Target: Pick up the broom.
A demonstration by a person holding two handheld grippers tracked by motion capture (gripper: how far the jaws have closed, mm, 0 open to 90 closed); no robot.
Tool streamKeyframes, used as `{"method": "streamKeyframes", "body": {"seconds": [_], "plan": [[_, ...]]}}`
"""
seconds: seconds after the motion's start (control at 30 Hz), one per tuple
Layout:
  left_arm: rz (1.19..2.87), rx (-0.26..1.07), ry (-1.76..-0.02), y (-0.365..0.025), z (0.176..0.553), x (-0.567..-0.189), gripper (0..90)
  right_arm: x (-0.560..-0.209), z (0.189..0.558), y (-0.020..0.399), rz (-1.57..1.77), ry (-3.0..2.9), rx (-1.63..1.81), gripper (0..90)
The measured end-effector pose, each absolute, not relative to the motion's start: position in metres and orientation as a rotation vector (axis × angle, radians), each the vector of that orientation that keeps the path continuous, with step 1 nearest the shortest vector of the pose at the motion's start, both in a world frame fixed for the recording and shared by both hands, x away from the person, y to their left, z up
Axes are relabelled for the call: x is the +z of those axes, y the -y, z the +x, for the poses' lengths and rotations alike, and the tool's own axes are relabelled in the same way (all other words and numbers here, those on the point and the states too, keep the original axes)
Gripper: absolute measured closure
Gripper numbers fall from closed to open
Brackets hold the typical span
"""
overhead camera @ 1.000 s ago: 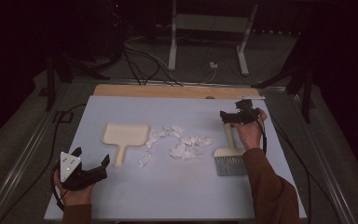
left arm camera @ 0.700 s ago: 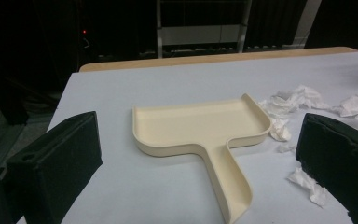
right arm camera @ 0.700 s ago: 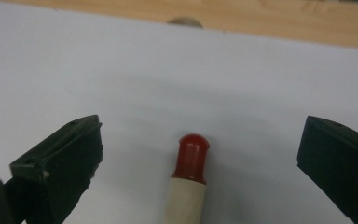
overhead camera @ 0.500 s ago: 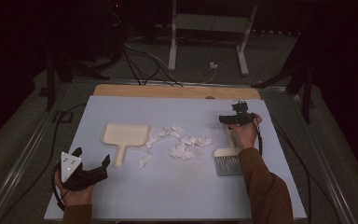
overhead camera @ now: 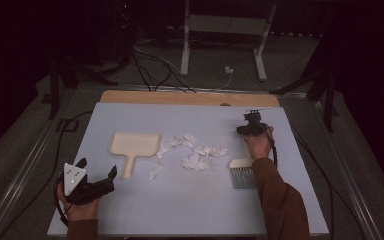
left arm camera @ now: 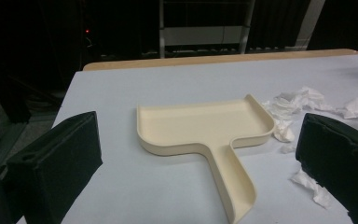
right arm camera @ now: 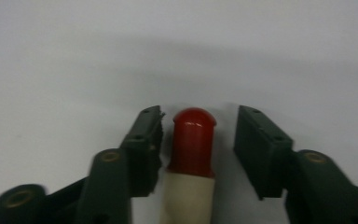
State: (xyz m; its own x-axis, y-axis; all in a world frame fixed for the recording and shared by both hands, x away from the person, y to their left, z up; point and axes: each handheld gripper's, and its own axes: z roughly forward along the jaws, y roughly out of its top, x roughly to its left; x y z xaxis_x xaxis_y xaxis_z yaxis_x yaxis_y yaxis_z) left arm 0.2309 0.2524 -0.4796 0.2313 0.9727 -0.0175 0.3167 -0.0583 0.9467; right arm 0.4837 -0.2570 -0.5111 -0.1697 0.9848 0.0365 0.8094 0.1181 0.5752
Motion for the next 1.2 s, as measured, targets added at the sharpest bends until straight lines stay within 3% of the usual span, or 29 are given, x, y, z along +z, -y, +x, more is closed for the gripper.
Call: {"method": "streamKeyframes", "body": {"seconds": [0.1,0.13,0.33,1.2], "plan": [[1.561,0.875,-1.253,-0.253,0.231,-0.48,0.9,-0.509,0.483,0.255,1.749,-2.052,0.639,59.7],[1.561,0.874,-1.253,-0.252,0.231,-0.48,0.9,-0.509,0.482,0.255,1.744,-2.054,0.629,66.1],[1.565,0.875,-1.25,-0.251,0.231,-0.48,0.9,-0.507,0.482,0.252,1.777,-2.031,0.645,70.2],[1.637,0.842,-1.186,-0.216,0.232,-0.473,0.9,-0.439,0.435,0.248,1.574,-1.975,0.906,70.8]]}}
